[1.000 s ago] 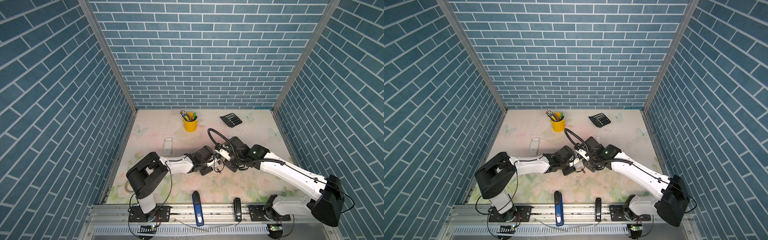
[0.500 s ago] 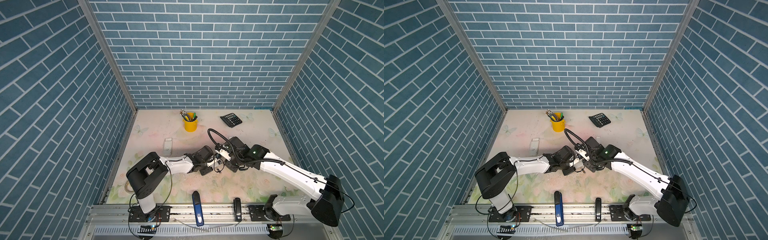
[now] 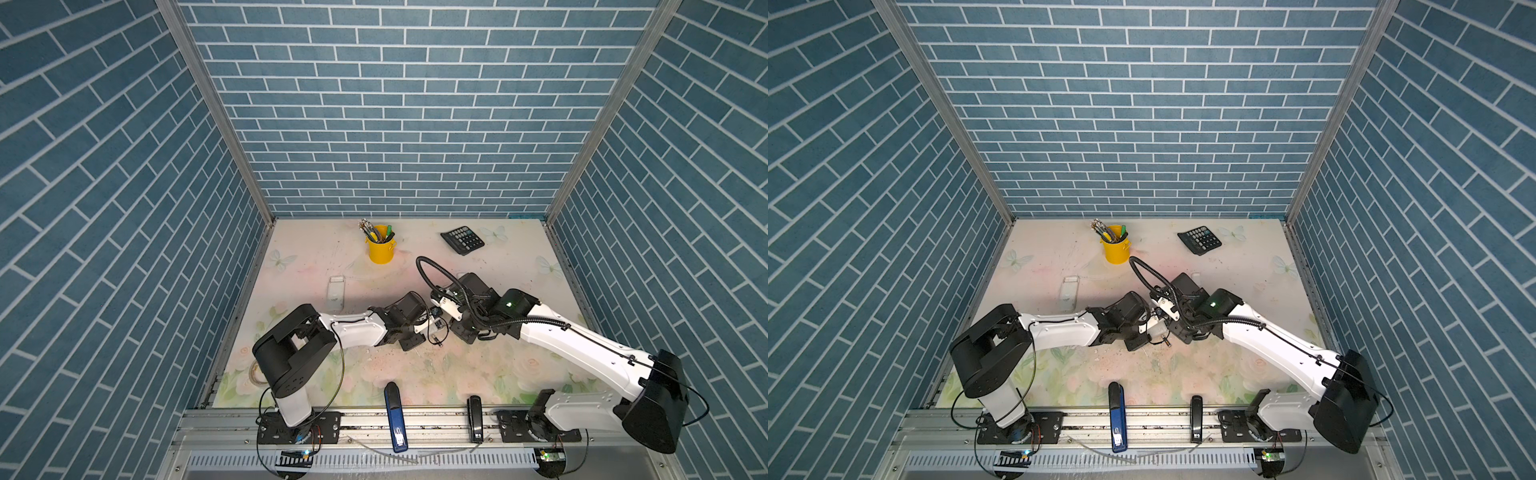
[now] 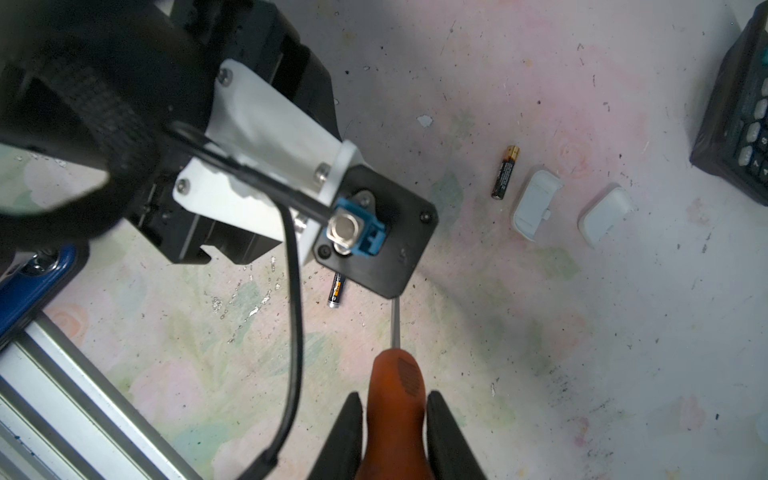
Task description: Unload the batteries from the remote control
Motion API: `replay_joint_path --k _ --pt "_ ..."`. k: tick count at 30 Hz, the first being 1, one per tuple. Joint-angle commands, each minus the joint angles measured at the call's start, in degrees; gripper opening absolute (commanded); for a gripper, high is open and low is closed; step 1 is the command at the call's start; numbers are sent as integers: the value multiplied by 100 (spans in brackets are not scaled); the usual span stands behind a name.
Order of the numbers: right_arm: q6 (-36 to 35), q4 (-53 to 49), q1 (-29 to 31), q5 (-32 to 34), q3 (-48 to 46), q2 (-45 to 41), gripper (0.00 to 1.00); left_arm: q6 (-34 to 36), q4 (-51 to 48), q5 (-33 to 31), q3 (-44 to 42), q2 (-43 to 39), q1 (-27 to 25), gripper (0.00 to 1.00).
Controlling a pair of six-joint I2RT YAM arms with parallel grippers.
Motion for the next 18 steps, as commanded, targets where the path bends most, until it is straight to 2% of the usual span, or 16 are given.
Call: replay_joint_path --k 1,18 --pt "48 21 -36 18 -165 -39 0 89 -543 -48 -176 226 -53 8" --pt "113 -77 -58 -119 -129 18 0 91 -553 -48 -158 256 -52 7"
